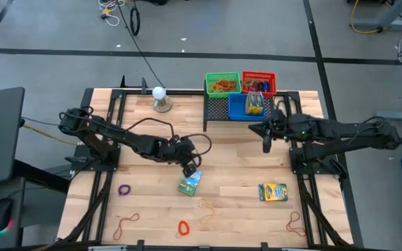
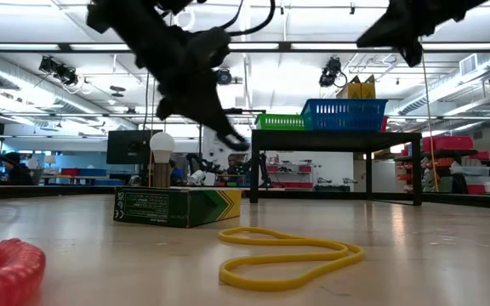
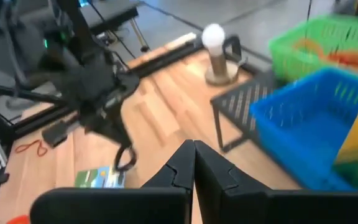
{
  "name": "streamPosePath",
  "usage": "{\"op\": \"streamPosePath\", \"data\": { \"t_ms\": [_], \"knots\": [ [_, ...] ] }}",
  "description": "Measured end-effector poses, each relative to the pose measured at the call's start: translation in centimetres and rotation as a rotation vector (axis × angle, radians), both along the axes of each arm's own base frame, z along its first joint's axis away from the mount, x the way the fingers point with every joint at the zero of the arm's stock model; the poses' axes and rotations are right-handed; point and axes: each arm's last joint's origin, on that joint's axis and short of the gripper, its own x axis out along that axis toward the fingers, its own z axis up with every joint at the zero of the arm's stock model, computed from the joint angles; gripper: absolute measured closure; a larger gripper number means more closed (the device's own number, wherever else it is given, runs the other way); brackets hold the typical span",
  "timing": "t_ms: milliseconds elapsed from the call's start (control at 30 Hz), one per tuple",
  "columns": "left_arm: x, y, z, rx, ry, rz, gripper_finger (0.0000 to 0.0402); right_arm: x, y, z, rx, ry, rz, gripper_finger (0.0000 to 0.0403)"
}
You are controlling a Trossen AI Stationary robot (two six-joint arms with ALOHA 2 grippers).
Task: Pick & Place Office Desk Supplies
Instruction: Put the black spiral keychain into the red bin
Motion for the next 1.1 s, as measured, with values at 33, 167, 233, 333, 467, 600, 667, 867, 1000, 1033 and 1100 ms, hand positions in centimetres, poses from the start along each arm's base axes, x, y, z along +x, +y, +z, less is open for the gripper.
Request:
{"op": "streamPosePath", "data": {
  "t_ms": [33, 167, 233, 333, 467, 600, 667, 867, 1000, 1033, 1100],
  "knots": [
    [0.2, 0.2, 0.2, 0.000, -0.028, 0.013, 0.0388, 0.1, 0.2, -0.4, 0.018, 0.007, -0.002, 0.0392],
    [1.5, 1.2, 1.0, -0.010, -0.176, 0.044, 0.0388, 0.1, 1.0, -1.8, 0.081, 0.022, 0.002, 0.0391],
    [2.2, 1.5, 1.1, -0.011, -0.240, 0.045, 0.0388, 0.1, 1.4, -2.7, 0.109, 0.038, -0.009, 0.0391],
    [3.6, 2.3, 0.6, -0.042, -0.343, 0.053, 0.0388, 0.1, 2.0, -4.3, 0.162, 0.048, -0.022, 0.0391],
    [5.5, 3.2, -0.8, -0.109, -0.483, 0.046, 0.0388, 0.5, 2.8, -6.7, 0.253, 0.057, -0.024, 0.0383],
    [6.8, 3.6, -2.3, -0.206, -0.593, 0.057, 0.0388, 1.1, 3.5, -9.0, 0.353, 0.029, -0.031, 0.0357],
    [7.3, 3.6, -3.0, -0.231, -0.598, 0.066, 0.0388, 1.3, 3.8, -10.0, 0.399, 0.031, -0.044, 0.0340],
    [8.9, 2.8, -2.9, -0.251, -0.615, -0.010, 0.0388, 1.8, 4.0, -11.7, 0.518, 0.013, -0.088, 0.0290],
    [9.4, 2.5, -2.2, -0.208, -0.625, -0.064, 0.0388, 2.2, 3.9, -12.5, 0.602, -0.018, -0.070, 0.0271],
    [9.5, 2.5, -2.1, -0.199, -0.629, -0.070, 0.0388, 2.3, 3.8, -12.7, 0.614, -0.028, -0.064, 0.0270],
    [9.6, 2.5, -1.9, -0.186, -0.630, -0.076, 0.0388, 2.4, 3.9, -12.8, 0.622, -0.070, -0.045, 0.0268]
  ]
}}
